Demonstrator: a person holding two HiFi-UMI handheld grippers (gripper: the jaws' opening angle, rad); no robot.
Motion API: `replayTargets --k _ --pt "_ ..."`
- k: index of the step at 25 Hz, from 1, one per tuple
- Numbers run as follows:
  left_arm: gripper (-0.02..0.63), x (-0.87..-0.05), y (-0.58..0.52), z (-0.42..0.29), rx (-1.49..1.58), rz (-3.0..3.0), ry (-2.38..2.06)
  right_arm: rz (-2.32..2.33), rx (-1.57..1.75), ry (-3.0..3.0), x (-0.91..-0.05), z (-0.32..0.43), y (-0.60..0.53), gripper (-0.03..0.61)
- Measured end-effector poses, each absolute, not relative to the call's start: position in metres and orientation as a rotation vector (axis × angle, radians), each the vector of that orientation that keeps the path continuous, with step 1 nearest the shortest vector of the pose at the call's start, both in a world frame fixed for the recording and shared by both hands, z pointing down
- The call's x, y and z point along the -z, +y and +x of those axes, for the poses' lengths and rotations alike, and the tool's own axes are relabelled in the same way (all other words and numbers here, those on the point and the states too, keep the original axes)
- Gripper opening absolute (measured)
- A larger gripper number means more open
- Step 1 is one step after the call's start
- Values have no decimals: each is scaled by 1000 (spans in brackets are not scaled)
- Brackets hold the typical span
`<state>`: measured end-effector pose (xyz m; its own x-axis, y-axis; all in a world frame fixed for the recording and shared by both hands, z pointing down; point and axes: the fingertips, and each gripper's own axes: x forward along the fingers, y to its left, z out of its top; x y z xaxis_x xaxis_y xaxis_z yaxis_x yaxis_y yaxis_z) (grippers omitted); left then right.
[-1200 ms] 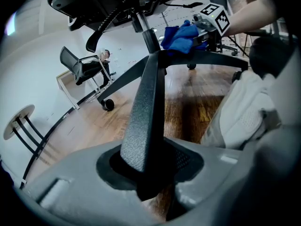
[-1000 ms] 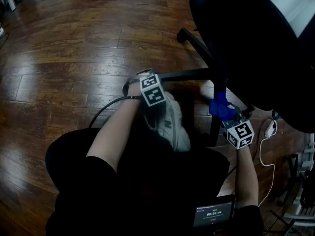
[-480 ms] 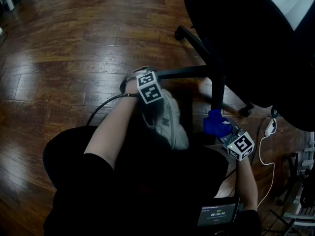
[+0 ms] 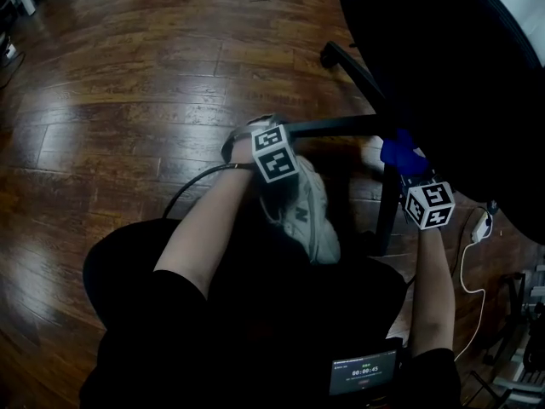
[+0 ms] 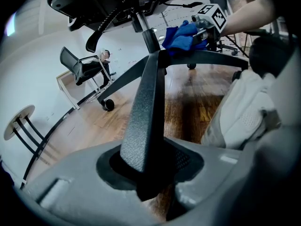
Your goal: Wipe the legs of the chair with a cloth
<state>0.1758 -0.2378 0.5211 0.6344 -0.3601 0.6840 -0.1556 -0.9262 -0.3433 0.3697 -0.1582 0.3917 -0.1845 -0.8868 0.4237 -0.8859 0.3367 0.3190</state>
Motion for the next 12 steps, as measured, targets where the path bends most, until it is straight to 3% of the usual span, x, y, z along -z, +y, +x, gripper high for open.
replayTargets --k 12 --pt "149 -522 -238 173 1194 -2626 440 1154 -181 -2155 -440 307 -3 77"
